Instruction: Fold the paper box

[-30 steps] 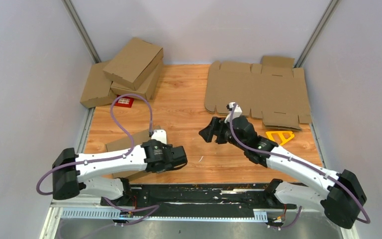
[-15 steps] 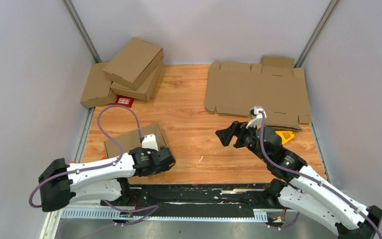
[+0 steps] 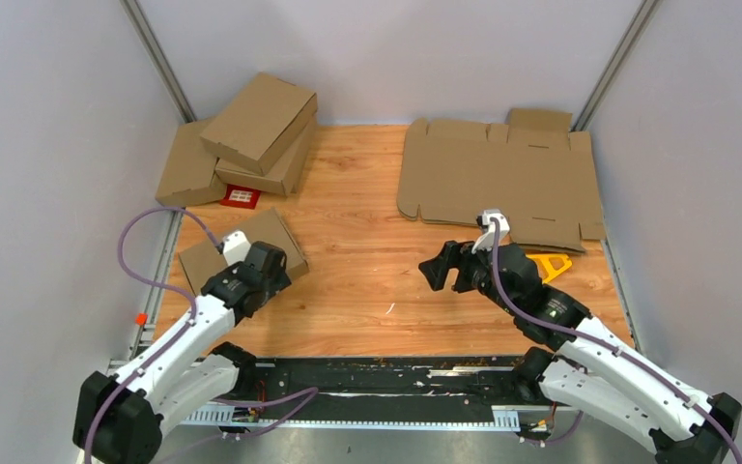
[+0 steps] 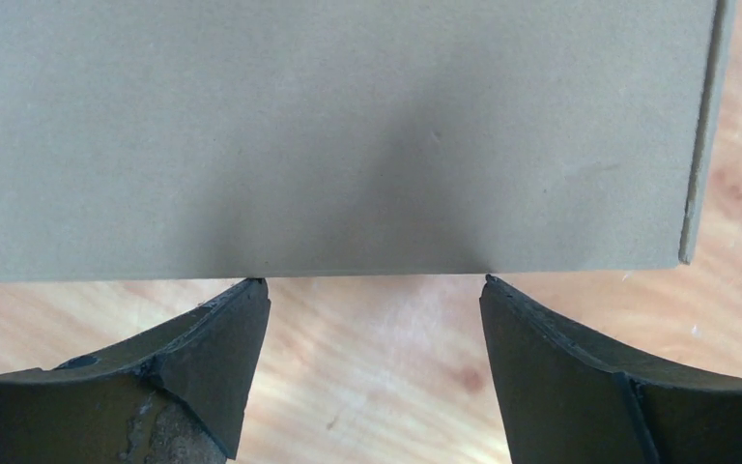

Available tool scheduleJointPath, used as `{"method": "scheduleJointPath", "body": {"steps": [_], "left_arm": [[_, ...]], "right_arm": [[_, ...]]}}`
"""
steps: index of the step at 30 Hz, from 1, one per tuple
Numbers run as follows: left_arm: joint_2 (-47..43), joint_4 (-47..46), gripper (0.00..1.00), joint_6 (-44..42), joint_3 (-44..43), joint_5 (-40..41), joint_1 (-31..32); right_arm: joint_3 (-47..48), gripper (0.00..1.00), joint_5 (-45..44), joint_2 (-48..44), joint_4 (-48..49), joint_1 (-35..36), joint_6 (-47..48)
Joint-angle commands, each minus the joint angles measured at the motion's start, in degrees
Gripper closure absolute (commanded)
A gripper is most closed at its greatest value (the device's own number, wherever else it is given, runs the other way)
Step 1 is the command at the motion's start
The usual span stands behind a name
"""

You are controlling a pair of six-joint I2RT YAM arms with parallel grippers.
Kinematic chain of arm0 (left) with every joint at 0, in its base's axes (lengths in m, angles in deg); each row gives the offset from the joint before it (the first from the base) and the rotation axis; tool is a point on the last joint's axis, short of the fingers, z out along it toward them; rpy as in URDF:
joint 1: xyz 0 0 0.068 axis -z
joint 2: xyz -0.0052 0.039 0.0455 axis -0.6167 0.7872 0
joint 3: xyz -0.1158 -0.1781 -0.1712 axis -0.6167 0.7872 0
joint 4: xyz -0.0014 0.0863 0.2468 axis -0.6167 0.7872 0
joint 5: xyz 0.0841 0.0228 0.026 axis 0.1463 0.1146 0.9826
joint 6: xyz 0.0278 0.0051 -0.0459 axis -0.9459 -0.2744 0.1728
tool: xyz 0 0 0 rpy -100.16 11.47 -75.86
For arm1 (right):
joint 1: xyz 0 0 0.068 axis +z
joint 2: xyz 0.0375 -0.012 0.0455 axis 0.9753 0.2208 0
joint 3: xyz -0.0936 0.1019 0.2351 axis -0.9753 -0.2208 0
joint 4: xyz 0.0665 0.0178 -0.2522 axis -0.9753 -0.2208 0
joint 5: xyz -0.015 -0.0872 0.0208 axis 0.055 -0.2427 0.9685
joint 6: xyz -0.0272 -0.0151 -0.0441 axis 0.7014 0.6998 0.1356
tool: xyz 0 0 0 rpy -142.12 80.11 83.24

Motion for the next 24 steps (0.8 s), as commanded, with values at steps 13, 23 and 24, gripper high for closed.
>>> {"method": "scheduleJointPath", "body": {"steps": [13,23,24], "left_arm": [[25.33,-22.69,0.00,-20.98,-7.50,-14.75,-33.90],[25.45,-20.37,0.00,-19.76,-9.98,-11.14,-38.20],[24.26,-19.20,0.00,-18.09,-9.37,-8.74,-38.27]], "right_arm": [[5.21,0.14,1.17,0.24,-4.88,-0.12,2.06],[7.32,0.14,1.53,2.41,-6.02,-0.18,2.89],[7.50,0.14,1.48,2.56,-5.98,-0.13,3.03]]}}
